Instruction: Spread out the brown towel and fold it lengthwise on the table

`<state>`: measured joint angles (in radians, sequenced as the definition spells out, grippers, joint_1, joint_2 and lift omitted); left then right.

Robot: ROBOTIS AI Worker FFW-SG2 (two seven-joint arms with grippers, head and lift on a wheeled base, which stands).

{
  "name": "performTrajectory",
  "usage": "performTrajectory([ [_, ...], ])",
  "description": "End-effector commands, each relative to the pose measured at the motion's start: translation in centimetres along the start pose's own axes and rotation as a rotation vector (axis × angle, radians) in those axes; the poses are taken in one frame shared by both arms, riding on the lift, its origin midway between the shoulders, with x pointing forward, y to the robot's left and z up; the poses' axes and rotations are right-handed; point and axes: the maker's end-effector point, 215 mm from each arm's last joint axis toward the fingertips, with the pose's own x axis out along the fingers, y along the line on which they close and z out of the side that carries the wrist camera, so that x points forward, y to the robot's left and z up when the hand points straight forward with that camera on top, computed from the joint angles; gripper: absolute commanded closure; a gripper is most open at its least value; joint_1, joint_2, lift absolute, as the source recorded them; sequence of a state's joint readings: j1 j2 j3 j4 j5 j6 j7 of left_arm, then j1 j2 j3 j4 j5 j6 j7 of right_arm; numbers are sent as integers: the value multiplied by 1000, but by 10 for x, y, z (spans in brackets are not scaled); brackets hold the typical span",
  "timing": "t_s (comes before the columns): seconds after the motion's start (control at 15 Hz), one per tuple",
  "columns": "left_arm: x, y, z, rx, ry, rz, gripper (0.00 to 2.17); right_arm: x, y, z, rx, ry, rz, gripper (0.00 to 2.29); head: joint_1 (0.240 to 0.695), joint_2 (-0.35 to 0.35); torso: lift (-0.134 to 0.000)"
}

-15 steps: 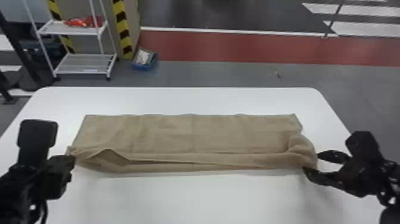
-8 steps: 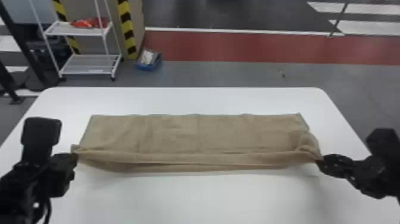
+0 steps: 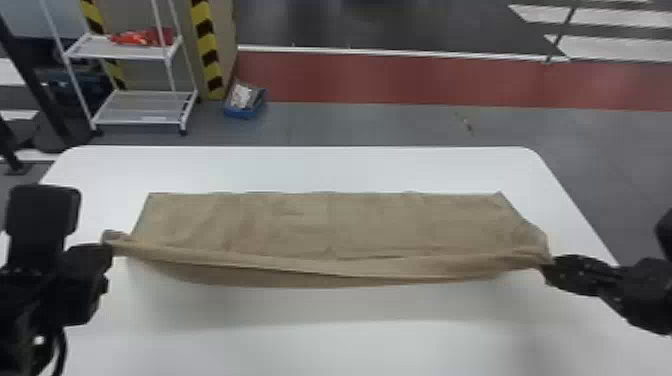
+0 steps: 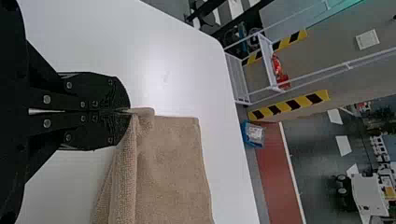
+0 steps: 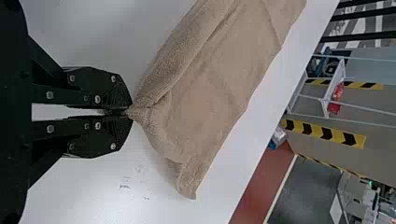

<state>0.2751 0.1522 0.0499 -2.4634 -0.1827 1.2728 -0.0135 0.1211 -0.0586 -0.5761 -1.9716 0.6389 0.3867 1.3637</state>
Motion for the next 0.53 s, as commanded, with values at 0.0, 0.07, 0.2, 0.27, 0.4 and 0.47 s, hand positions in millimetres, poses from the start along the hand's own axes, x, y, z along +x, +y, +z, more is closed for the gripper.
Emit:
performTrajectory([
  [0.0,-7,7,-3,5,17,22,1440,-13,-18,19,84,-55,-27,1052,695,-62,-124],
  [0.07,-7,7,0,8,14,26,1440,-14,-30,30,120,-72,-40,1048,695,-65,-124],
  [0.2,-7,3,14,20,-4,34,1440,-7,-45,42,209,-85,-46,1042,695,-70,-124],
  [0.27,-4,1,22,19,-13,34,1440,3,-52,43,261,-83,-37,1038,695,-74,-124],
  [0.4,14,-7,31,25,-2,25,1436,25,-55,50,294,-55,-15,1038,695,-86,-124],
  [0.47,24,-13,35,33,9,20,1440,35,-53,52,303,-39,-5,1038,695,-86,-124],
])
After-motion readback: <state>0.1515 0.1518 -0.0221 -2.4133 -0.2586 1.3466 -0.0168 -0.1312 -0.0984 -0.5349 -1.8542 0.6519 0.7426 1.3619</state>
